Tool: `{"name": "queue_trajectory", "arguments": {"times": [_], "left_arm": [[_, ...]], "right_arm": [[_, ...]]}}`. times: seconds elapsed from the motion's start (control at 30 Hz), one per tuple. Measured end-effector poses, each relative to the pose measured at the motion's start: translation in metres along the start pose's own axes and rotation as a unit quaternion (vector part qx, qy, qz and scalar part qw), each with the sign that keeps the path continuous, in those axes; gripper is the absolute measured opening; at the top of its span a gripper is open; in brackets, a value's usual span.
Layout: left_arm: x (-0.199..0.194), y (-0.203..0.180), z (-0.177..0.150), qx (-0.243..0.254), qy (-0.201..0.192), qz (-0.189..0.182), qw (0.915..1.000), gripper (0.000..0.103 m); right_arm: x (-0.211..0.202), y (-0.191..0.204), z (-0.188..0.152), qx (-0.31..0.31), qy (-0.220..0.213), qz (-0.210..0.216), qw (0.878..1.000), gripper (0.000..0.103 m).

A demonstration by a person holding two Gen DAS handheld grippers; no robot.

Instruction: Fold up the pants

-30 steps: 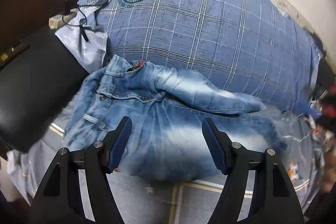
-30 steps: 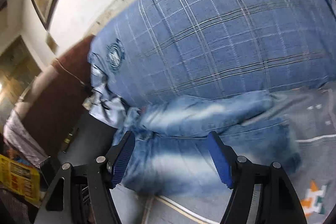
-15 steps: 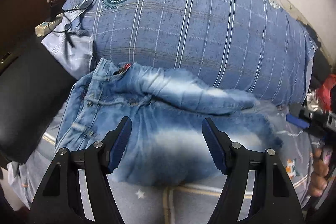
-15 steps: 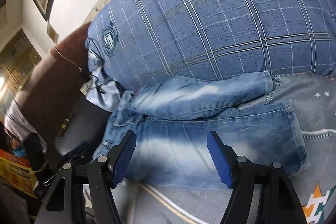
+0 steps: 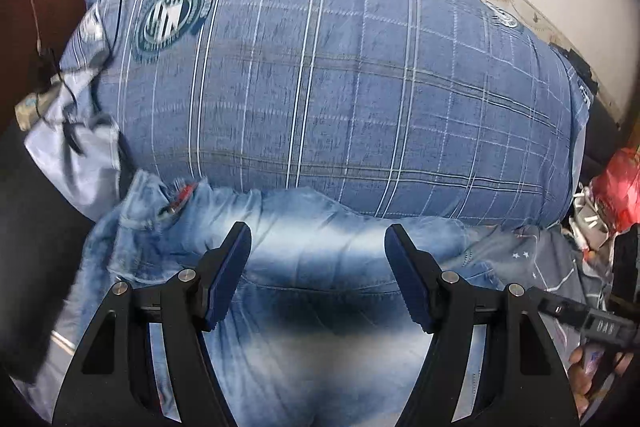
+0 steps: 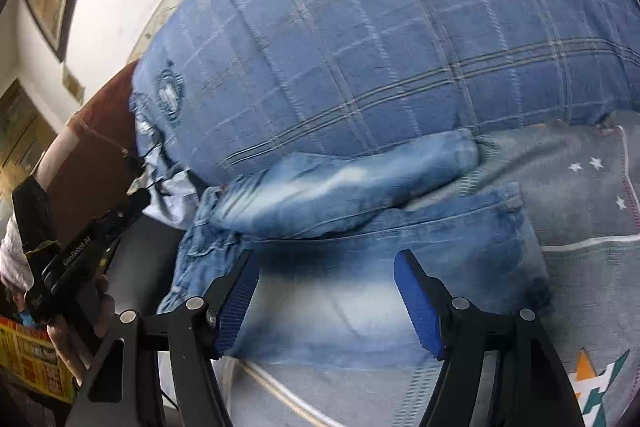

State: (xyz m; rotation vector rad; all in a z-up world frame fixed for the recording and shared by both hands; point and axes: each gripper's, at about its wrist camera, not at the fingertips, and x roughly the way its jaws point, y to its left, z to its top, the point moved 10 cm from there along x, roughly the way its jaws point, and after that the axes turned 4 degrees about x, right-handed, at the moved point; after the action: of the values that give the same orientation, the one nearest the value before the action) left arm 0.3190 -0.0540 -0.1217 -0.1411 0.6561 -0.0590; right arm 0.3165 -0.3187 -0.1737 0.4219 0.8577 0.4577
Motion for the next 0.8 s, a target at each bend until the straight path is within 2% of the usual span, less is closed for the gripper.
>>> {"name": "queue_trajectory", "arguments": {"times": [0.1, 0.2, 0.27, 0.4, 0.5, 0.53, 0.6, 0.67, 0.7, 0.77, 0.8], "left_arm": [[0.02, 0.006, -0.018, -0.023, 0.059, -0.021, 0.9978, 0.07], [0.02, 0.02, -0.019, -0.041, 0.062, -0.016, 0.9971, 0.07], [0.023, 0.028, -0.023, -0.069, 0.074, -0.039, 0.9941, 0.07], [0.03, 0.038, -0.032, -0.096, 0.091, -0.045, 0.9902, 0.07], [0.034, 0.04, -0.037, -0.103, 0.1, -0.049, 0.9885, 0.07], [0.035, 0.039, -0.038, -0.105, 0.104, -0.056, 0.9874, 0.07], [0.036, 0.036, -0.037, -0.107, 0.108, -0.067, 0.9861, 0.07], [0.036, 0.032, -0.038, -0.107, 0.109, -0.076, 0.9854, 0.07], [0.035, 0.031, -0.038, -0.106, 0.109, -0.077, 0.9853, 0.07], [0.034, 0.03, -0.038, -0.108, 0.109, -0.081, 0.9848, 0.07], [0.033, 0.029, -0.038, -0.109, 0.108, -0.084, 0.9846, 0.07]], "right_arm": [[0.009, -0.025, 0.008, 0.011, 0.006, -0.029, 1.0, 0.069], [0.029, -0.042, 0.029, 0.02, 0.017, -0.047, 0.999, 0.069], [0.048, -0.051, 0.048, 0.025, 0.024, -0.062, 0.997, 0.069], [0.099, -0.098, 0.1, 0.05, 0.046, -0.172, 0.983, 0.067], [0.133, -0.133, 0.127, 0.061, 0.076, -0.214, 0.972, 0.063], [0.141, -0.142, 0.13, 0.068, 0.087, -0.218, 0.97, 0.063], [0.163, -0.147, 0.125, 0.09, 0.123, -0.176, 0.973, 0.052], [0.17, -0.141, 0.121, 0.105, 0.13, -0.14, 0.976, 0.042], [0.172, -0.135, 0.119, 0.097, 0.13, -0.129, 0.978, 0.015], [0.162, -0.123, 0.122, 0.078, 0.109, -0.132, 0.982, 0.011], [0.15, -0.106, 0.126, 0.063, 0.091, -0.108, 0.988, 0.008]]}}
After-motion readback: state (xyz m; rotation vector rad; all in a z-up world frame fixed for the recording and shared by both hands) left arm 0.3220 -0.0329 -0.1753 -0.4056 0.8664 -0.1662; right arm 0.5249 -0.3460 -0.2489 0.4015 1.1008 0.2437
